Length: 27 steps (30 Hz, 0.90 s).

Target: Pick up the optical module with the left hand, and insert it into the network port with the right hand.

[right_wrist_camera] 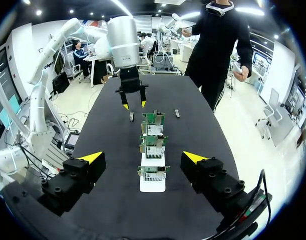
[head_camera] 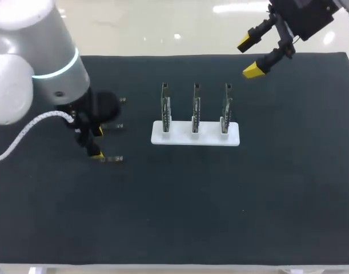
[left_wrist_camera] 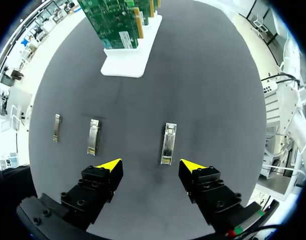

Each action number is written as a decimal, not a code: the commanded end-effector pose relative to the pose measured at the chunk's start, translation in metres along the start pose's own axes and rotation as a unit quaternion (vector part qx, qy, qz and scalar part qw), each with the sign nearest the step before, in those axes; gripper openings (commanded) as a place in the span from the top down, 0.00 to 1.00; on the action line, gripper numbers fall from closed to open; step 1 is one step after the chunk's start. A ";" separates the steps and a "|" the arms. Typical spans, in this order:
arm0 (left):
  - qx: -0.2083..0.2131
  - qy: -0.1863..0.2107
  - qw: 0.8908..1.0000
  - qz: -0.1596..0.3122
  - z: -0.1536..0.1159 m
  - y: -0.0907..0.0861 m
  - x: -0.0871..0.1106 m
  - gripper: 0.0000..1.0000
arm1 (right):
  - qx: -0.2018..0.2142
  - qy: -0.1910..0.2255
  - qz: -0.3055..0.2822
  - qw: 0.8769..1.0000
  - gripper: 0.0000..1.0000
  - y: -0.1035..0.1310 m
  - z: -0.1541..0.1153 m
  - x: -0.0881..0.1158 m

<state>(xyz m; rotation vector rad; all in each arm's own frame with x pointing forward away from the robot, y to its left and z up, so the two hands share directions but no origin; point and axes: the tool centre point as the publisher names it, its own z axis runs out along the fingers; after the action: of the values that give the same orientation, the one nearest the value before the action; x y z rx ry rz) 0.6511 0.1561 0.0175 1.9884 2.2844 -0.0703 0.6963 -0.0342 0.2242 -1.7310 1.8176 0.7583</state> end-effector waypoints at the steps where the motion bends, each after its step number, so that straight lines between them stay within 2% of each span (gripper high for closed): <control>1: -0.002 0.016 1.000 0.002 0.009 0.001 -0.004 0.00 | -0.001 -0.001 0.000 1.000 0.00 -0.001 0.000 0.000; 27: -0.012 0.025 1.000 0.001 0.026 -0.012 -0.006 0.00 | -0.001 -0.001 0.000 1.000 0.00 -0.001 0.000 0.000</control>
<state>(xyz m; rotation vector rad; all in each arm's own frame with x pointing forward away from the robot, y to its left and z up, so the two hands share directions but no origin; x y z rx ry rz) 0.6417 0.1460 -0.0053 2.0026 2.3042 0.0037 0.6963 -0.0343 0.2241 -1.7308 1.8173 0.7586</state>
